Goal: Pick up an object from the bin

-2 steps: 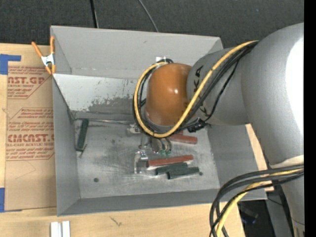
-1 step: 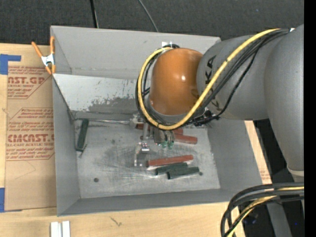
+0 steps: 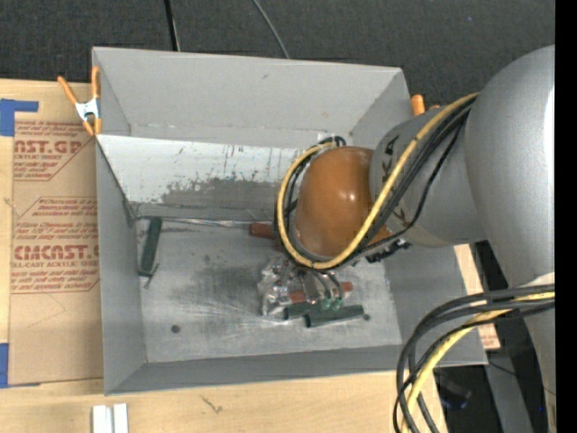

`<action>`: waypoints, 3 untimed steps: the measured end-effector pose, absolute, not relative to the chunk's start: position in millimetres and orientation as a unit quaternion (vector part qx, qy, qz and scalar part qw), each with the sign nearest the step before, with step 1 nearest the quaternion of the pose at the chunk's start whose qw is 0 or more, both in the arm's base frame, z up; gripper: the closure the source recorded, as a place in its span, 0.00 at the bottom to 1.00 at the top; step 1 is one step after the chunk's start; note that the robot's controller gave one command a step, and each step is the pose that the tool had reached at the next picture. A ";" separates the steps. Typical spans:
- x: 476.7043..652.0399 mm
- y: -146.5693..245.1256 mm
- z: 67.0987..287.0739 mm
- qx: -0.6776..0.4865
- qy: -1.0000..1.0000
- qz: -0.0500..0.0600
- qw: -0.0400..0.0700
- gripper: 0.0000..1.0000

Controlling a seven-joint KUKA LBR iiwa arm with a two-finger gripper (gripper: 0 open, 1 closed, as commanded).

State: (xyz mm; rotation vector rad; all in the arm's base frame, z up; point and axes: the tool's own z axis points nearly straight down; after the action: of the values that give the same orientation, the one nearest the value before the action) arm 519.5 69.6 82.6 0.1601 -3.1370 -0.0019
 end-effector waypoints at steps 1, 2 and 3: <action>519.5 69.6 82.5 0.051 -0.999 -0.001 0.000 0.00; 519.4 69.8 82.5 0.051 -0.999 -0.001 0.000 1.00; 519.4 69.8 82.5 0.051 -0.999 -0.001 0.000 0.00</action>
Offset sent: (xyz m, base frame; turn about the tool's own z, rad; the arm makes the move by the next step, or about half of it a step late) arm 0.0000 0.0000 0.0000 0.0000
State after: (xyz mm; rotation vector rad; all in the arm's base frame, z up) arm 519.4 69.8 82.5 0.1604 -3.1366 -0.0028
